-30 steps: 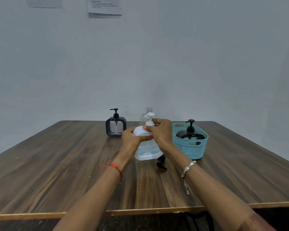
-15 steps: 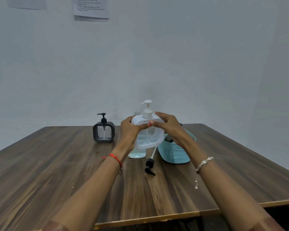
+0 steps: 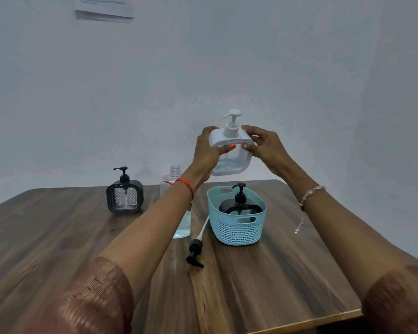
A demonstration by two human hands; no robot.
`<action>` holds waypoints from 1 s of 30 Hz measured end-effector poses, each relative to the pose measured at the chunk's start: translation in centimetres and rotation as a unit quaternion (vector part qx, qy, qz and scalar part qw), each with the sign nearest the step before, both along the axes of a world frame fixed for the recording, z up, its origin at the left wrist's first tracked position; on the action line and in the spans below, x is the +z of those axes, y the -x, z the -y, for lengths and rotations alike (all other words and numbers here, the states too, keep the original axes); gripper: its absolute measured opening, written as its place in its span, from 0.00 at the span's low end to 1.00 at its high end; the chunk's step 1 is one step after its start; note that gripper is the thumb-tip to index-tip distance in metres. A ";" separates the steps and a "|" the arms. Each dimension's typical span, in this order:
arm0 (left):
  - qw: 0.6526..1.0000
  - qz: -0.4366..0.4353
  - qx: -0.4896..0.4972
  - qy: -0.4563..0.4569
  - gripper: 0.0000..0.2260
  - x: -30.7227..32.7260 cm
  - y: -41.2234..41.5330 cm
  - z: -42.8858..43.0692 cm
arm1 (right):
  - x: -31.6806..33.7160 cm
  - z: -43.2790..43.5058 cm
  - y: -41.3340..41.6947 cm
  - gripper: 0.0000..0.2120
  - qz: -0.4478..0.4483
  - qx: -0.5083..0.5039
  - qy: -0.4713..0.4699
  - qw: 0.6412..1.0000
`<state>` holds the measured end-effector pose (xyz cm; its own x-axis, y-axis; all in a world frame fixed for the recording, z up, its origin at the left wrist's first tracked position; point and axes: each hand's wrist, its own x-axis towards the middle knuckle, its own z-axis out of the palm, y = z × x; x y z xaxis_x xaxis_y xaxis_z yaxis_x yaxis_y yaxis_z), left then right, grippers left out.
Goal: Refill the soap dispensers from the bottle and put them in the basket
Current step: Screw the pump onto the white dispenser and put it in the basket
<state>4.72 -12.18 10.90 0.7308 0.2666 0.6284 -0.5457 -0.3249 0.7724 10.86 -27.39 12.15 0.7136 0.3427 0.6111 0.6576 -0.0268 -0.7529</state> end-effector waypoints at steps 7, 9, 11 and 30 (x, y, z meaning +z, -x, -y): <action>0.997 -0.076 -0.023 -0.017 0.23 -2.6 -4.5 -0.3 | -3.0 0.4 -4.1 0.23 -0.012 -0.013 0.005 1.000; 0.995 -0.100 -0.025 -0.017 0.23 -3.8 -5.6 -0.4 | -4.4 0.4 -5.0 0.23 -0.028 -0.011 0.004 1.000; 0.991 -0.127 -0.024 -0.017 0.23 -5.1 -6.4 -0.5 | -5.8 0.3 -5.7 0.23 -0.045 -0.009 0.004 0.999; 0.942 -0.258 0.027 -0.214 0.13 -9.7 -6.9 -0.8 | -11.4 -0.2 -7.5 0.10 -0.102 -0.083 0.197 0.972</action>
<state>11.60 -11.34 1.16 0.9610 0.1138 0.2519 -0.1083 -0.6836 0.7218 18.39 -27.21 0.72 0.8710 0.3919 0.2963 0.4585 -0.4317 -0.7768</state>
